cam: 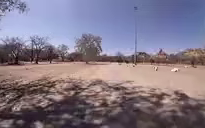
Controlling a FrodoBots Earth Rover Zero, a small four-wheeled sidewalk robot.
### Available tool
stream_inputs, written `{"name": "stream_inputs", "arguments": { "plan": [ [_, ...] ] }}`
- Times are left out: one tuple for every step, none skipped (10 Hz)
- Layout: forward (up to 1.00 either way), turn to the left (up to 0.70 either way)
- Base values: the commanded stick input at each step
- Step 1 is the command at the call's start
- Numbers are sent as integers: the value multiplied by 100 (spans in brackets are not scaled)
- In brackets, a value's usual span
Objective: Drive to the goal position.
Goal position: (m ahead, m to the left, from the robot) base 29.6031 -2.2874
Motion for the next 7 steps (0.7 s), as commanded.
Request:
{"name": "stream_inputs", "arguments": {
  "plan": [
    [100, 0],
    [100, 0],
    [100, 0],
    [100, 0],
    [100, 0],
    [100, 0],
    [100, 0]
  ]
}}
